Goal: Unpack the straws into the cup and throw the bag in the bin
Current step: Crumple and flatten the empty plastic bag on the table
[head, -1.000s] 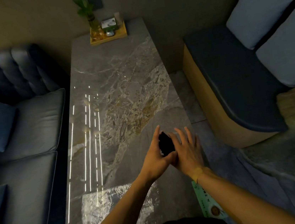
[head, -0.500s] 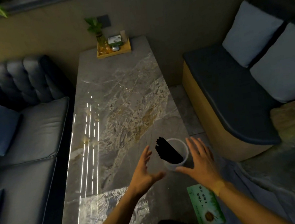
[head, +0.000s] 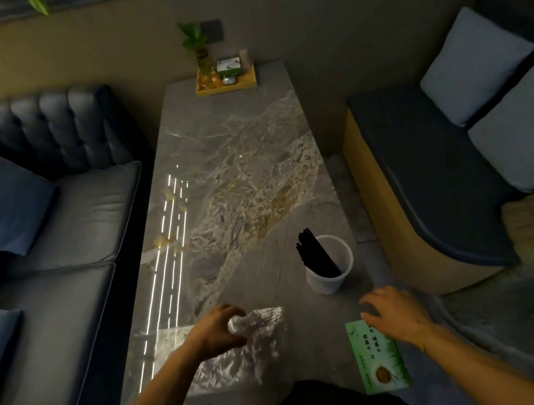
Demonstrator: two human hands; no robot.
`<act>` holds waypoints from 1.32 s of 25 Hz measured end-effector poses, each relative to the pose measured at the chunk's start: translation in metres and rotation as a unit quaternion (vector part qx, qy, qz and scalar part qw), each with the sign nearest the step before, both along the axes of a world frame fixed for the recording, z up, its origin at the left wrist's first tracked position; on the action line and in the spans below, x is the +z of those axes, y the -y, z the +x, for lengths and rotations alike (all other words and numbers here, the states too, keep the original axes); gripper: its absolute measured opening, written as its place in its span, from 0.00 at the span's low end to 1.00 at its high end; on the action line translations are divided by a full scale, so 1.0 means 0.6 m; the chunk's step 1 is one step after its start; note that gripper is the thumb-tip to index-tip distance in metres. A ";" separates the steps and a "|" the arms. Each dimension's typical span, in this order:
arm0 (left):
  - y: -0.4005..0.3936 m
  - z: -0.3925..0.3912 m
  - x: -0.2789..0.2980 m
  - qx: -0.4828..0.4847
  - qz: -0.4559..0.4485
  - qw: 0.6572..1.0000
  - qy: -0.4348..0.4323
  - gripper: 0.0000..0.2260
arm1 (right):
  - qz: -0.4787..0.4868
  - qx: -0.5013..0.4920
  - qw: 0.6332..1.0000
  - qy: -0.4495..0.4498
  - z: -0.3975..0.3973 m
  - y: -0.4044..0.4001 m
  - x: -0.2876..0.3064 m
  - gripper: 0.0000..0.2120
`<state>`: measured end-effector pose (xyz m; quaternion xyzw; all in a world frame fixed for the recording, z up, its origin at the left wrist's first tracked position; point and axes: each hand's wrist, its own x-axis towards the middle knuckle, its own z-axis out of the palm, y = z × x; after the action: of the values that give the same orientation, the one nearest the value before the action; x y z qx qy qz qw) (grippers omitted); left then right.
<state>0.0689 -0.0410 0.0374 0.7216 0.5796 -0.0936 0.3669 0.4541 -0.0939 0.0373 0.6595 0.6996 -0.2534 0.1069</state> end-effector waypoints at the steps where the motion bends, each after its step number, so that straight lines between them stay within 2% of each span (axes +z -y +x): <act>1: -0.001 -0.017 0.000 -0.001 0.002 1.000 -0.015 0.26 | -0.007 0.010 1.000 0.002 -0.010 -0.005 0.001 0.22; 8: 0.012 -0.168 -0.009 0.020 0.002 0.996 -0.085 0.28 | -0.041 0.071 0.997 0.010 -0.128 -0.029 0.003 0.23; 14: -0.004 -0.272 -0.017 0.004 0.014 0.995 -0.097 0.32 | -0.073 0.075 0.994 0.024 -0.243 -0.042 -0.005 0.36; 19: -0.029 -0.296 -0.036 -0.057 0.023 0.993 -0.098 0.37 | -0.117 0.013 0.993 0.008 -0.306 -0.055 -0.030 0.48; 22: -0.028 -0.295 -0.050 -0.066 0.013 0.994 -0.087 0.38 | -0.142 -0.053 0.988 0.012 -0.319 -0.055 -0.046 0.50; 26: -0.026 -0.286 -0.063 -0.098 0.069 0.986 -0.115 0.32 | -0.114 -0.107 0.987 0.027 -0.329 -0.040 -0.059 0.43; 33: -0.003 -0.289 -0.089 -0.079 0.097 0.985 -0.120 0.22 | -0.028 -0.224 0.972 -0.064 -0.361 -0.014 -0.074 0.13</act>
<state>-0.1044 -0.0391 -0.0158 0.7810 0.5667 -0.1517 0.2141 0.2375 -0.0854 -0.0074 0.7788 0.5321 -0.3314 0.0208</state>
